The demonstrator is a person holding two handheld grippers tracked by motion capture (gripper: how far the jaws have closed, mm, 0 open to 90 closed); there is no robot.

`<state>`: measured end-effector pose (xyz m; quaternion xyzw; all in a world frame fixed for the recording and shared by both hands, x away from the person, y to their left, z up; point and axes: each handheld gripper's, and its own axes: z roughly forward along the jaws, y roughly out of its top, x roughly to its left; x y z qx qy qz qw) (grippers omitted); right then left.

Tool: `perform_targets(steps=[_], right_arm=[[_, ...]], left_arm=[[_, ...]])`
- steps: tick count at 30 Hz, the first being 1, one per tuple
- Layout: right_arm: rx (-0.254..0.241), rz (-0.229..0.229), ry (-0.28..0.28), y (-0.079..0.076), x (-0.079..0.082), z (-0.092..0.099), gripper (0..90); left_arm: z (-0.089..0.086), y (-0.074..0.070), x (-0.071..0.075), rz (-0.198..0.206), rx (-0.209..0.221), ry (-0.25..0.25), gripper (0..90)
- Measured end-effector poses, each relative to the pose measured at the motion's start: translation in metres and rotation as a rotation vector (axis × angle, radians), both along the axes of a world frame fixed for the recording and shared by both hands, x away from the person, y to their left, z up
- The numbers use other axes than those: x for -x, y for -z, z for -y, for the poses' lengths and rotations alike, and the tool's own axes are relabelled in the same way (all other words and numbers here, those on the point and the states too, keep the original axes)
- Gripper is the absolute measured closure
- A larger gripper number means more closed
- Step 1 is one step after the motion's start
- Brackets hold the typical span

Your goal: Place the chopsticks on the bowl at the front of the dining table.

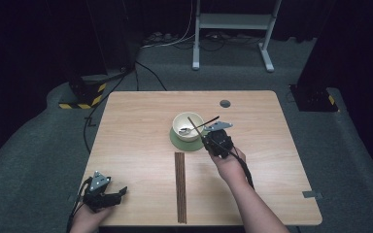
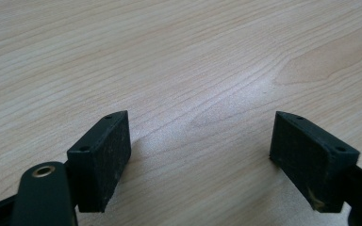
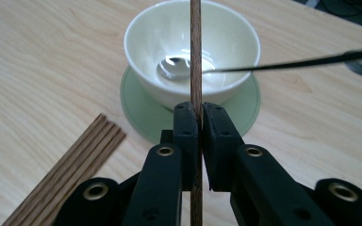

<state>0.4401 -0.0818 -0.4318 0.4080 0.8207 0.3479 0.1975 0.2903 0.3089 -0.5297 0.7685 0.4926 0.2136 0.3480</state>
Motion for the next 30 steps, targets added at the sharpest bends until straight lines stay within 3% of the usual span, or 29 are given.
perform_targets(steps=[3,9,30], right_arm=[[0.004,0.020,0.003,-0.003,-0.009,-0.006,84.7],[0.013,0.013,0.006,-0.007,-0.027,-0.017,84.7],[0.036,-0.058,0.067,-0.009,-0.088,-0.050,84.7]], left_arm=[[0.000,0.000,0.000,0.000,-0.001,0.001,21.2],[0.000,0.000,0.000,0.001,0.000,0.001,21.3],[0.000,0.000,0.000,0.002,0.000,0.012,21.3]])
